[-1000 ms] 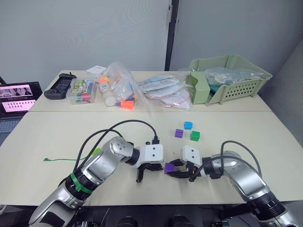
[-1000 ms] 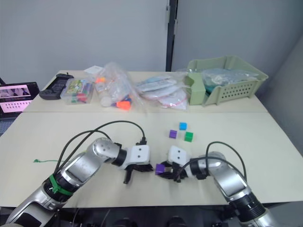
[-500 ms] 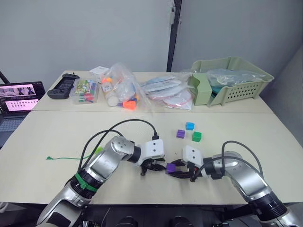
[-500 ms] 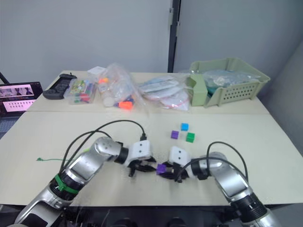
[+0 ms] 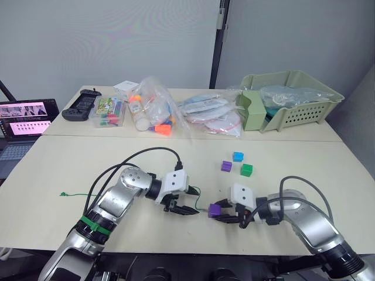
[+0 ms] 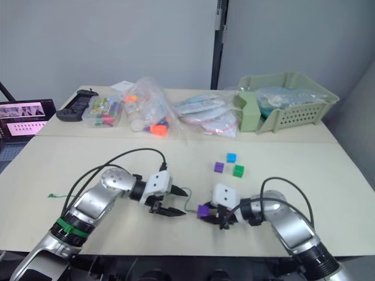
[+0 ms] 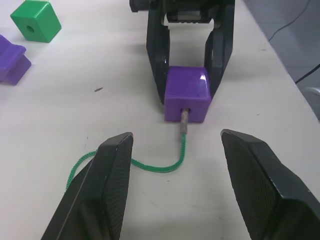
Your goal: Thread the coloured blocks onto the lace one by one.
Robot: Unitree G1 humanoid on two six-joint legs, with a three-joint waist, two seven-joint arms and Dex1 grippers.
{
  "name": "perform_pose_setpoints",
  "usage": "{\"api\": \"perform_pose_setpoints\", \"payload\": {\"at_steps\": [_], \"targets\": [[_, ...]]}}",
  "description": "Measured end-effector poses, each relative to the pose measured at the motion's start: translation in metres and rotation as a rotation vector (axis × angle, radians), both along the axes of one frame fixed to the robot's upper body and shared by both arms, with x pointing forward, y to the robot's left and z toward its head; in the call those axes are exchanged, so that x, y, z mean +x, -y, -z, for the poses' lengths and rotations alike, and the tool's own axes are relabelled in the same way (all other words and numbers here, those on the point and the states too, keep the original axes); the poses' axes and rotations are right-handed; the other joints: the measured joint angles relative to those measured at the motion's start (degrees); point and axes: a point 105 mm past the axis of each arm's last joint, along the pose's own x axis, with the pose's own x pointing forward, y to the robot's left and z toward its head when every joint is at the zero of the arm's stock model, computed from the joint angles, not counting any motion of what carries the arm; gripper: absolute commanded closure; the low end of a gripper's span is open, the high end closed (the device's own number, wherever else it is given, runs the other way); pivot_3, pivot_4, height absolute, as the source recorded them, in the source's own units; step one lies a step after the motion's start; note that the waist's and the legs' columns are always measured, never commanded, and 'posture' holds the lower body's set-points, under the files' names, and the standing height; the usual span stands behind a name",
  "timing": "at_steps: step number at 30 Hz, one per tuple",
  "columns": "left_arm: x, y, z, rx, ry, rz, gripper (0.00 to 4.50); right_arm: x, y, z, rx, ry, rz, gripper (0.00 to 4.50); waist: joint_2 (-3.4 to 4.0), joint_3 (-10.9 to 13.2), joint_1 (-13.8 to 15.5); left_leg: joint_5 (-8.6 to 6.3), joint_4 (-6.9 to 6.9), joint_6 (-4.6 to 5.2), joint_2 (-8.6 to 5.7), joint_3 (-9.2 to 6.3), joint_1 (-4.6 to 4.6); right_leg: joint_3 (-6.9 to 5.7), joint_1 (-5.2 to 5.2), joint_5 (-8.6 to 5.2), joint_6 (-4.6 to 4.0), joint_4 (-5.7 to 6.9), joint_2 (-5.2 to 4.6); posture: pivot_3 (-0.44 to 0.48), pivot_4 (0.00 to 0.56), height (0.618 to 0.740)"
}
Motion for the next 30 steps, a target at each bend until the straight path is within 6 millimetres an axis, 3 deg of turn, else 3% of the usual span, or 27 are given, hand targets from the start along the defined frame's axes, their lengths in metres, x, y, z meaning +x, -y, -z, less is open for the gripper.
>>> {"api": "perform_pose_setpoints", "payload": {"at_steps": [10, 20, 30], "targets": [[0.001, 0.001, 0.026, 0.022, 0.038, 0.02, 1.53, -0.004, 0.007, 0.0, -0.001, -0.018, 0.022, 3.35, 0.0, 0.0, 0.28, -0.01, 0.0, 0.02, -0.02, 0.0, -0.01, -0.01, 0.01, 0.0, 0.0, -0.01, 0.0, 0.0, 0.15, 0.74], [0.006, 0.006, 0.027, 0.028, 0.055, 0.028, 4.5, -0.005, 0.007, 0.0, -0.003, -0.025, 0.033, 3.35, 0.0, 0.0, 0.29, -0.01, 0.0, 0.02, -0.02, 0.0, -0.01, -0.01, 0.0, 0.0, 0.01, -0.01, 0.0, 0.0, 0.15, 0.74], [0.0, 0.013, 0.024, 0.03, 0.054, 0.052, 4.5, -0.005, 0.007, 0.0, -0.005, -0.028, 0.038, 3.35, 0.0, 0.0, 0.26, -0.01, 0.0, 0.02, -0.01, 0.0, -0.01, -0.01, 0.0, 0.0, 0.01, -0.01, 0.02, 0.0, 0.15, 0.74]]}}
